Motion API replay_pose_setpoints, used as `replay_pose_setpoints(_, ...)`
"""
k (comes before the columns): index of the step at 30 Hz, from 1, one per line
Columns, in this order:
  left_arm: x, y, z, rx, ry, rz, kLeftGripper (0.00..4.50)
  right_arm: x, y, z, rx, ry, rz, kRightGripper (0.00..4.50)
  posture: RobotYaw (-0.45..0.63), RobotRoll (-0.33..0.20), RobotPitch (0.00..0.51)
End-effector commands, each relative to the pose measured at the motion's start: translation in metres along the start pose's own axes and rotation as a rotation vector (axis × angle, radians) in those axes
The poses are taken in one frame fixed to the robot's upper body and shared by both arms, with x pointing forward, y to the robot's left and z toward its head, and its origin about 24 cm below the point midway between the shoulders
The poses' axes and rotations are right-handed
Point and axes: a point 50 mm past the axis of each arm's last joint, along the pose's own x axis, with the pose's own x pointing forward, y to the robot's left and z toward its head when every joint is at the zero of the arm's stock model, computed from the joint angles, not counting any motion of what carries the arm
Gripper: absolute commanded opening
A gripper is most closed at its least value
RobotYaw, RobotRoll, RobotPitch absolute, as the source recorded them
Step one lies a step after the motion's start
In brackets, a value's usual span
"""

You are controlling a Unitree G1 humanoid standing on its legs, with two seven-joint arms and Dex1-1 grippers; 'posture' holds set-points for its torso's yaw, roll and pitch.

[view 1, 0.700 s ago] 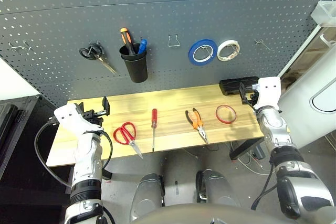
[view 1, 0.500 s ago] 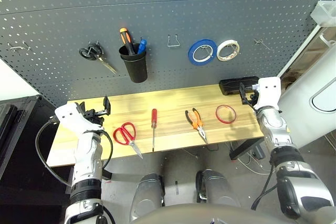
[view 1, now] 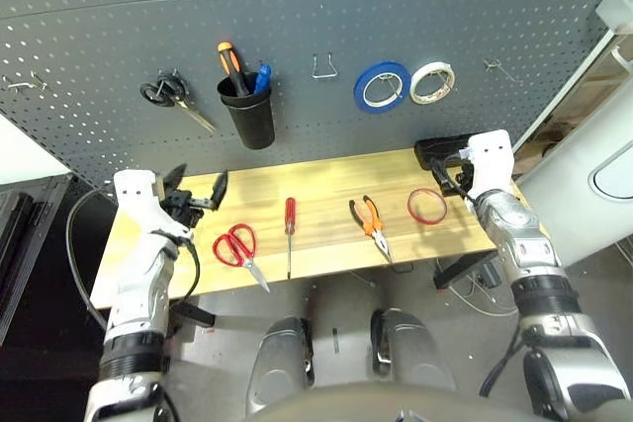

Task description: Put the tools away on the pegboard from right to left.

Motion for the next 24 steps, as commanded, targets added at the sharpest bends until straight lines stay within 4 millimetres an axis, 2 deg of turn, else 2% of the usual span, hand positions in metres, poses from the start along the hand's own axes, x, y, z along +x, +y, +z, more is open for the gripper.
replay_pose_setpoints(1,-0.002,-0.016,0.005,-0.016,0.032,-0.153,4.46,-0.004,0.005,-0.004,0.018,0.114,0.041,4.50,-0.08,0.000,0.217)
replay_pose_setpoints(6,-0.001,-0.032,0.017,-0.011,0.062,-0.313,4.46,0.003,0.015,-0.008,0.027,0.267,0.114,4.50,-0.07,0.000,0.245)
replay_pose_setpoints(11,-0.002,-0.041,0.022,-0.005,0.082,-0.393,4.46,0.013,0.022,-0.033,0.042,0.429,0.131,4.50,-0.05,0.000,0.253)
replay_pose_setpoints(16,-0.009,-0.047,0.026,-0.003,0.103,-0.478,4.46,0.026,0.026,-0.042,0.032,0.460,0.123,4.50,-0.02,0.000,0.263)
replay_pose_setpoints(24,-0.015,-0.046,0.024,-0.011,0.115,-0.487,4.46,0.046,0.042,-0.057,-0.022,0.499,0.142,4.50,0.03,0.000,0.252)
